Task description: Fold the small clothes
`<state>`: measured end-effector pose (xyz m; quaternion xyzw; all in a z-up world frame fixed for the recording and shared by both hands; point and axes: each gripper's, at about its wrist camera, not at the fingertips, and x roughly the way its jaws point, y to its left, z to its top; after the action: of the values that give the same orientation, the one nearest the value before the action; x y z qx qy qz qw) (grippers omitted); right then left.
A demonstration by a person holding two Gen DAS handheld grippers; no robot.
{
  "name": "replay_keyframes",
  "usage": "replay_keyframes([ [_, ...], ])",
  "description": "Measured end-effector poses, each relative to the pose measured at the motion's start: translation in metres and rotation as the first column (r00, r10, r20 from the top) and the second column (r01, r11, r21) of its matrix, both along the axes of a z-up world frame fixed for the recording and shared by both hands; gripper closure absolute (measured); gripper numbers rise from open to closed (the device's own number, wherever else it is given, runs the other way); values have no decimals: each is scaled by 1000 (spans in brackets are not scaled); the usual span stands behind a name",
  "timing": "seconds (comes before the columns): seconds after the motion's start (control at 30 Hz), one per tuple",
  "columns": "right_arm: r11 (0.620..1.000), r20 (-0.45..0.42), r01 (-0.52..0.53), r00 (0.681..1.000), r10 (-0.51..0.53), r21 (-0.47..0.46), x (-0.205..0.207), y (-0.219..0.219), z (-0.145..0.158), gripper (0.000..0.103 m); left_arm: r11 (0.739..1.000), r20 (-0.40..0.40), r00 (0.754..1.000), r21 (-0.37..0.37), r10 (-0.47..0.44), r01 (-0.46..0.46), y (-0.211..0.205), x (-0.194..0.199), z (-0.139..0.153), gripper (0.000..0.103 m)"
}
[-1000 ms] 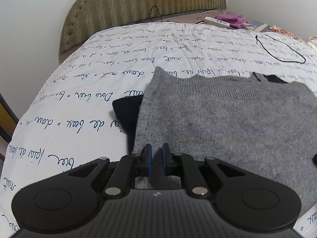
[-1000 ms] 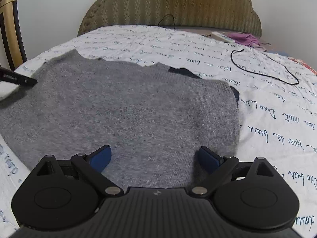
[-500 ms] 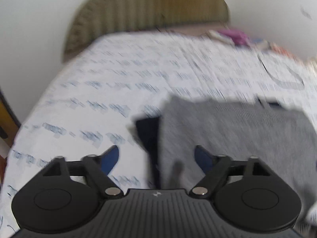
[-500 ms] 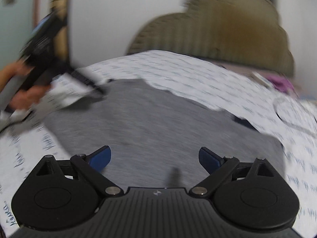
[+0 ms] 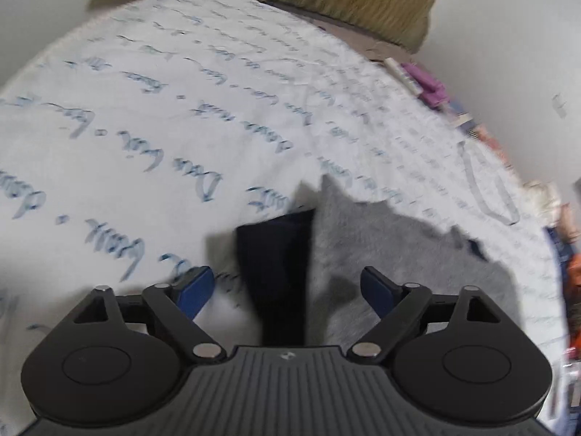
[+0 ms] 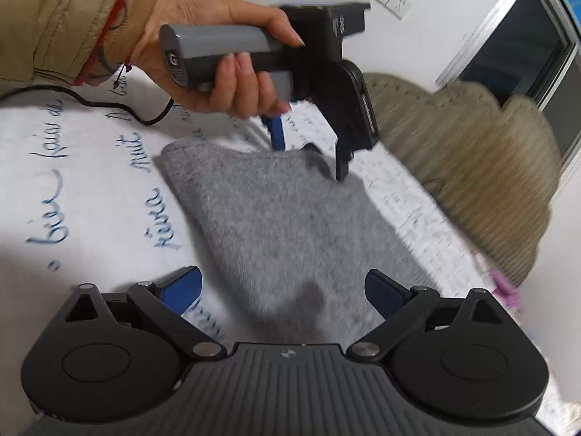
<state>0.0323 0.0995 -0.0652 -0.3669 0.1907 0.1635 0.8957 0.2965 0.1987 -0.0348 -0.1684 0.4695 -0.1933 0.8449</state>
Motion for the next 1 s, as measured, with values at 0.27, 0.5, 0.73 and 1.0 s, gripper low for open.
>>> replay_keyframes([
  [0.27, 999, 97, 11, 995, -6, -45, 27, 28, -10, 21, 992, -31, 997, -109, -71, 67, -17, 22, -8, 14],
  [0.5, 999, 66, -27, 997, 29, -28, 36, 42, -12, 67, 992, -65, 998, -126, 4, -12, -15, 33, -15, 56],
  [0.73, 996, 64, -93, 994, 92, 0, 27, 36, -11, 93, 991, -79, 995, -111, 63, -71, -14, 26, -13, 88],
  [1.0, 976, 84, -103, 993, 88, 194, 11, 1, 18, 95, 995, 9, 996, 57, 86, -86, -41, 9, 22, 90],
])
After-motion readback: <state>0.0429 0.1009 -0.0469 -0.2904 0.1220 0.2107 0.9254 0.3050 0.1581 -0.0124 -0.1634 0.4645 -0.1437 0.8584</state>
